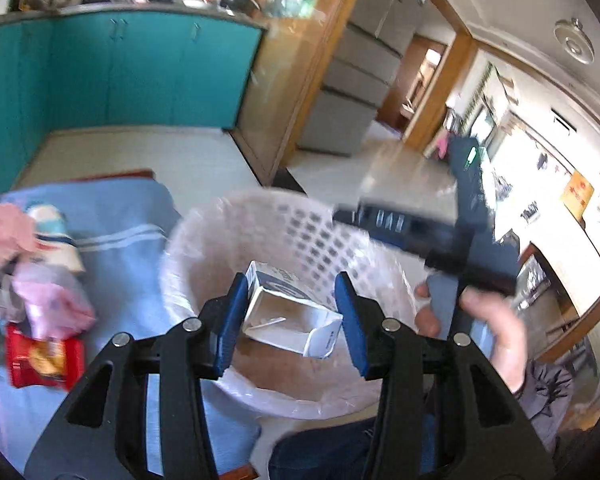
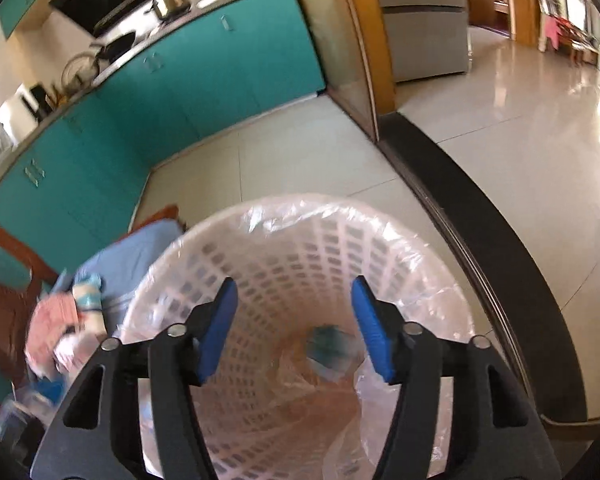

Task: Collect trash
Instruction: 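Carry both items over the white basket and open both grippers to drop them, then grasp the pink plastic bag with the right gripper while the left grasps the red snack packet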

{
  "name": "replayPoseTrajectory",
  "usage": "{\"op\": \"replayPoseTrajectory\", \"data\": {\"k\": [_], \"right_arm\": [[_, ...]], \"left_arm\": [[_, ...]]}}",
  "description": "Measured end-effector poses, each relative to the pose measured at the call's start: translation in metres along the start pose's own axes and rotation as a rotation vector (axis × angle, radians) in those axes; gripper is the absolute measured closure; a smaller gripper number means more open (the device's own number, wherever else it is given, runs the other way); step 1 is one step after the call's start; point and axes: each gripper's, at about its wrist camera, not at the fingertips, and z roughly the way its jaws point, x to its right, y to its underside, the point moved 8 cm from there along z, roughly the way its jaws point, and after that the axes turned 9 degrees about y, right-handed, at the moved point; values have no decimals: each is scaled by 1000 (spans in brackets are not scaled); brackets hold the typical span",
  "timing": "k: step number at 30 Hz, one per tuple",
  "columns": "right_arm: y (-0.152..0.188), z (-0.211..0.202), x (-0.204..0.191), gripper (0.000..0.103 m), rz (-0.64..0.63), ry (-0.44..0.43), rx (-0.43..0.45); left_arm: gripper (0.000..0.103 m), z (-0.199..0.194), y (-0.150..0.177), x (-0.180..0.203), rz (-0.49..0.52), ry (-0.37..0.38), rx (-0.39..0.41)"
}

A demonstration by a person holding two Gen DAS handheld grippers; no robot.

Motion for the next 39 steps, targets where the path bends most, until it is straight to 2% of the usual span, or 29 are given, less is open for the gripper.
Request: {"op": "replayPoseTrajectory", "data": {"k": [3,5,7,9,12,14,16,19,22,26,27,29,34,35,36,39], "right_arm": [[-5,-5,1,41,22,-26,24],[-5,-6,-3,40,15,-40,25],[-1,-6,-13,38,-3,-58,21],[-2,-6,-25,38,-26,-81,21],[2,-13,-55,38,-89,-136,38],[11,-18,-83,38,-167,-192,40],[26,-19,-113,38,-250,-258,23],[62,-22,-167,39,-411,-333,1],[90,-25,-206,39,-541,-371,6],[120,-12,-253,38,-629,-396,-43],[124,-7,-261,34,-626,-408,-67],[130,1,-273,26,-617,-424,-102],[144,19,-288,26,-628,-403,-135],[147,21,-289,35,-628,-407,-139],[148,22,-289,49,-634,-402,-147],[148,18,-284,57,-642,-417,-149]], "left_arm": [[49,16,8,-4,-19,-7,-36],[36,15,11,-10,-34,-20,-41],[28,6,10,-16,-38,-50,-16],[26,-12,6,-27,-22,-113,20],[25,-54,12,-62,-12,-351,74],[25,-84,22,-97,-50,-513,86],[25,-109,35,-129,-125,-601,83],[25,-137,55,-168,-246,-680,86],[25,-159,73,-189,-296,-745,84],[24,-168,82,-194,-311,-758,74],[23,-170,82,-194,-307,-757,72],[20,-177,86,-191,-297,-750,68],[19,-169,86,-178,-277,-732,51],[19,-168,86,-176,-274,-728,48],[19,-167,87,-174,-271,-724,47],[19,-162,85,-174,-265,-718,43]]}}
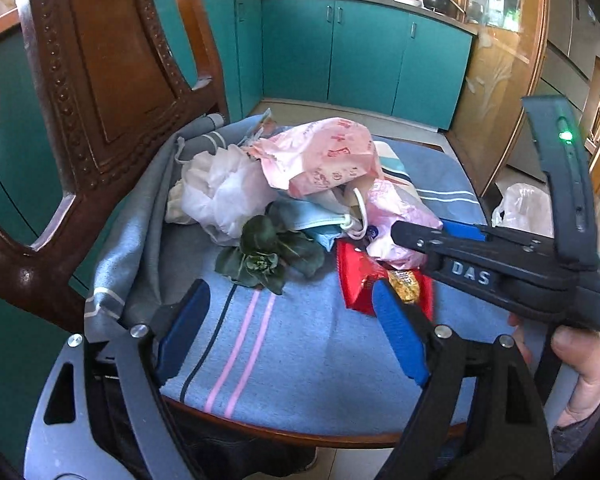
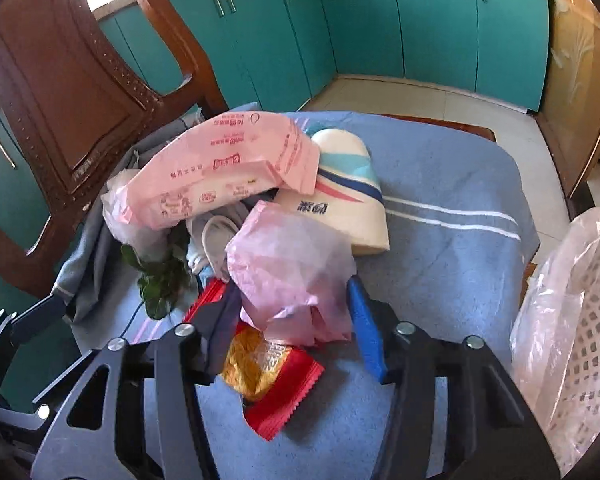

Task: Collect trash
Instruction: 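Grasp the pink plastic bag with the right gripper while the left grasps the red snack packet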

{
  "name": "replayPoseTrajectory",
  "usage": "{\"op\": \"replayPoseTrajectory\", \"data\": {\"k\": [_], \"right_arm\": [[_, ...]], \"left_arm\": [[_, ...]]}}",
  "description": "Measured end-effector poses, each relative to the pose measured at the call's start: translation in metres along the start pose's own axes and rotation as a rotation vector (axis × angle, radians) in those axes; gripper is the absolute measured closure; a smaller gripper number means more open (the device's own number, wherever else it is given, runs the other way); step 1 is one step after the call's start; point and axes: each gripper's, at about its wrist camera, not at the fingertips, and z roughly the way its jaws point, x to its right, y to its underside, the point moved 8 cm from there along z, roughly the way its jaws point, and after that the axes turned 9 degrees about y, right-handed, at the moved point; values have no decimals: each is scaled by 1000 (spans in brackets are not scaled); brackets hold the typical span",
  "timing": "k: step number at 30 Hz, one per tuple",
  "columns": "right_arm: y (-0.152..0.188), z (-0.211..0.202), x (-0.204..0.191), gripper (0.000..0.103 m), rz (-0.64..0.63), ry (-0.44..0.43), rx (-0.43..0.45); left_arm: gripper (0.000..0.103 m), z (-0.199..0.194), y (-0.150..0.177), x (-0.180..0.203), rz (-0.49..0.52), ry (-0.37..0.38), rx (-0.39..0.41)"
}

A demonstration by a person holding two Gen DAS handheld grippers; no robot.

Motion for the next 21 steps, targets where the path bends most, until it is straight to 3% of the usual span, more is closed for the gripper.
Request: {"op": "replayPoseTrajectory", "data": {"k": [5,7,9,17,21], "right_arm": [[18,-15,6,58,4,-66,-51],[29,-22,5,58,21,-163,-90],[30,-31,6,58,42,-203,-76],[8,-68,57,58,168,-85,102],[2,-75,72,58,211,-65,134]], "left_arm": [[19,0,-2,-2,-7,-2,6],[17,2,-2,-7,-23,-14,7],[17,4,-1,-11,-34,-22,-2],[14,20,10,3,-71,47,-67],[14,41,20,31,-70,128,-136]]}}
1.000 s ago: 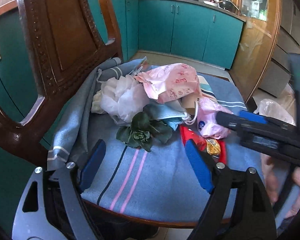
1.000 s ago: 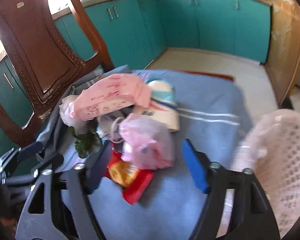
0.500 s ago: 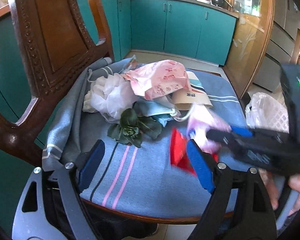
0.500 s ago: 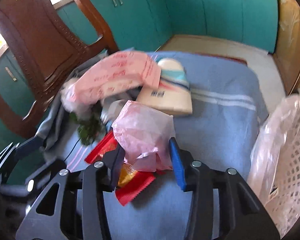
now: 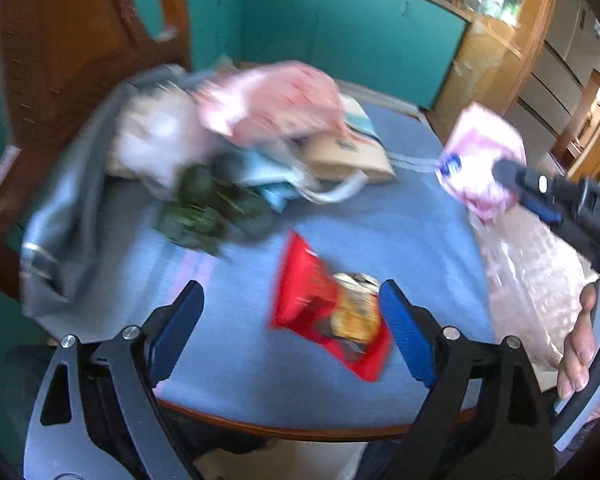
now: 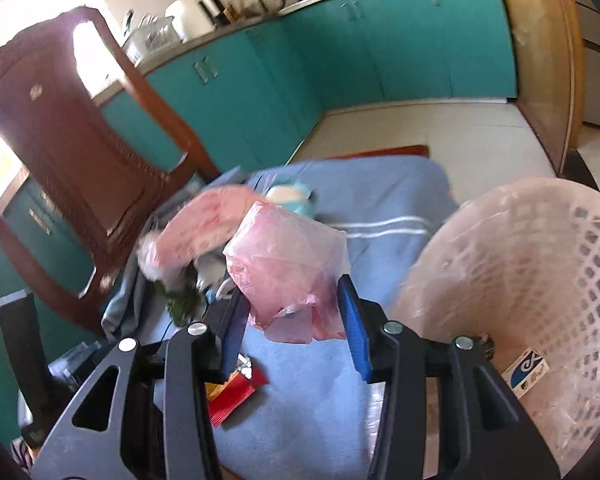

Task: Collect trash
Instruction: 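Grasp the pink plastic bag with the right gripper while the left grasps the red snack packet, then carry the pink bag and red packet over the basket and open both grippers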

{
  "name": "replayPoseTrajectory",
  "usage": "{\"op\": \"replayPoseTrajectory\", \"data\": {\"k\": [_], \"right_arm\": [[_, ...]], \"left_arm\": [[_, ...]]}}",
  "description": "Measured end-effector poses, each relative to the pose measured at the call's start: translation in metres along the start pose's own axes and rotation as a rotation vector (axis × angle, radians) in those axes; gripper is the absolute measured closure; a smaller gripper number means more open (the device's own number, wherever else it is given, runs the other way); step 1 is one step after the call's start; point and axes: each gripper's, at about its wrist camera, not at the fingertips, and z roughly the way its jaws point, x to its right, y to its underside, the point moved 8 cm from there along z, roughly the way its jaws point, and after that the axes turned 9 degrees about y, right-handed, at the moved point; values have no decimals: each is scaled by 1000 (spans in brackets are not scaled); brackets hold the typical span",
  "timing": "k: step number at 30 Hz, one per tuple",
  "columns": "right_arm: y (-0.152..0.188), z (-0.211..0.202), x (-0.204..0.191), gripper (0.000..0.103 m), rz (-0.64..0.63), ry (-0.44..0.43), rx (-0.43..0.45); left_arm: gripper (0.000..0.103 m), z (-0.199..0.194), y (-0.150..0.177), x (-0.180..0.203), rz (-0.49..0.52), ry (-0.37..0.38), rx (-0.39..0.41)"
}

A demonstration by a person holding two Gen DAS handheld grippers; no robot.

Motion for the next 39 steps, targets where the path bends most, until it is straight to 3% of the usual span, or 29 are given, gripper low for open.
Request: {"op": "replayPoseTrajectory", "data": {"k": [3,7,13,19,23,26,30,33,35,39], "right_arm": [[-3,0,5,58,11,1,1],[-1,2,7,58,-4,9,-5],[1,3,5,58,-7,9,-13],[1,2,5,58,-8,12,-14],[1,3,5,58,-9,19,-16],[1,3,6,58,-11,21,-17],[2,4,5,58,-14,23,-20],[3,4,5,58,-16,23,-22],[3,4,5,58,-16,26,-23],[3,5,6,58,-12,26,-24]], "left_arm": [[14,20,7,12,16,11,-44],[14,28,9,22,73,-23,-42],[28,32,8,35,184,-86,-19],[34,31,10,43,236,-100,-5],[49,32,9,49,251,-98,-1],[49,27,12,48,248,-91,-5],[45,20,12,45,240,-81,-2],[33,17,8,45,242,-79,19],[18,15,6,47,238,-69,27],[12,21,1,57,244,-23,23]]}}
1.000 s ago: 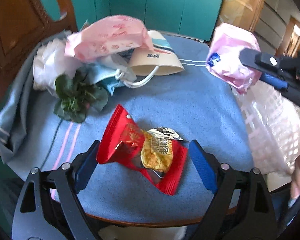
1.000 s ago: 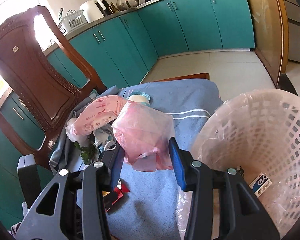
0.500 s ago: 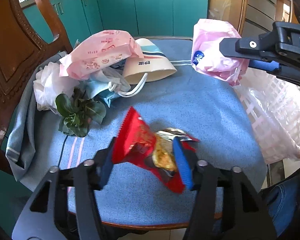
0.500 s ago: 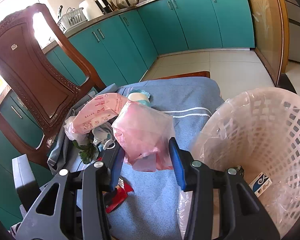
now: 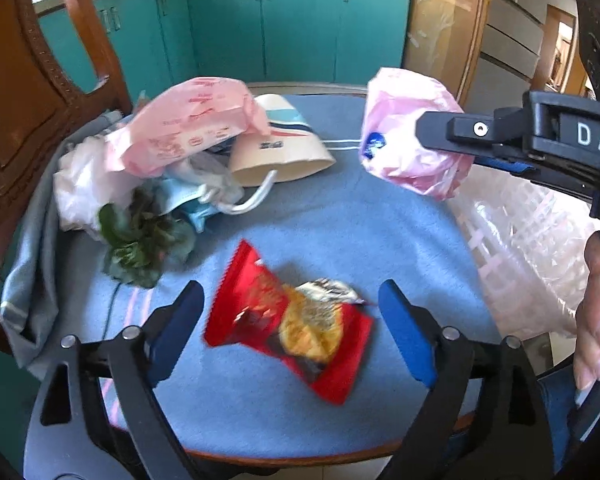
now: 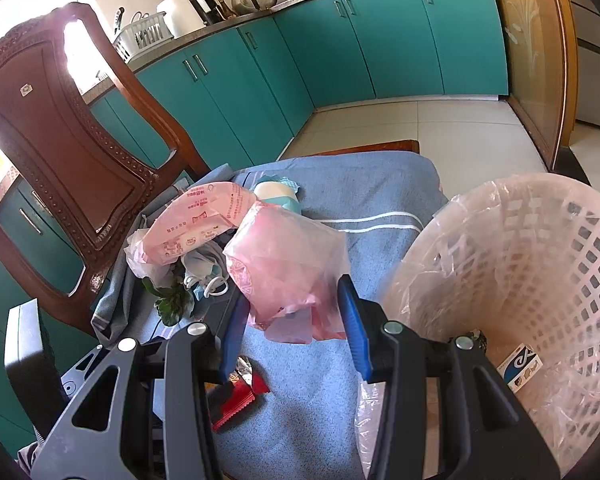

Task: Collect trash
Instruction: 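Carry the pink bag and red packet over the basket and open both grippers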

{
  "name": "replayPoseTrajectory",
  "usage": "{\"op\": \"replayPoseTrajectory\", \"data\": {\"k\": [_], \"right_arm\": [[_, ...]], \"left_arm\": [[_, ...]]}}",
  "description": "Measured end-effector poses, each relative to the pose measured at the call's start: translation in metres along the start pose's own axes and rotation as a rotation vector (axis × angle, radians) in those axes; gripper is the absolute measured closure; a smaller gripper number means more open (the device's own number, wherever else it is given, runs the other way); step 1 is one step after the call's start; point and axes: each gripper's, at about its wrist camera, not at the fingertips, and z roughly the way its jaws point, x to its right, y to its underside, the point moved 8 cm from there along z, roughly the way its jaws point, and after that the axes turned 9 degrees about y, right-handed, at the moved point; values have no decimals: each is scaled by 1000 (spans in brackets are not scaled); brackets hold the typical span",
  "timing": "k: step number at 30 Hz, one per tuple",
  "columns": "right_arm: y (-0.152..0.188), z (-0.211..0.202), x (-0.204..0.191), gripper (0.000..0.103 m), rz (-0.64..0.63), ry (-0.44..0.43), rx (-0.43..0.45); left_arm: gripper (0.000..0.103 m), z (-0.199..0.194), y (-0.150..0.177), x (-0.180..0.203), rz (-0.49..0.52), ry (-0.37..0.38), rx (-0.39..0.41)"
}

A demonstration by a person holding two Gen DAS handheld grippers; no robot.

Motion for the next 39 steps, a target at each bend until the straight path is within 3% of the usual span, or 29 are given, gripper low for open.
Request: {"op": "replayPoseTrajectory", "data": {"k": [5,9,15,17,19,23,29,37,39], "right_arm": [[0,0,0,58,1,0,-1],[1,0,1,58,-1,3,-5],[2,0,-2,58,-10,3,-7],[2,0,-4,58,-18,7,-6],[3,1,-5,58,-22,9,-8],[4,2,-4,58,-21,12,-13],[5,3,-3,58,-19,13,-15],[5,3,-6,58,-31,12,-13],[6,3,-7,58,-36,16,-12]], "left_arm": [[12,21,3,3,22,-6,-48],[13,22,4,1,27,-2,-41],[28,19,5,3,65,-28,-28],[41,18,7,3,67,-30,-36],[40,18,9,5,62,-16,-45],[22,10,11,6,63,-44,-30],[12,-9,8,-3,26,-59,-6],[11,-10,27,0,24,-29,-68],[16,-6,33,5,38,-26,-83]]}}
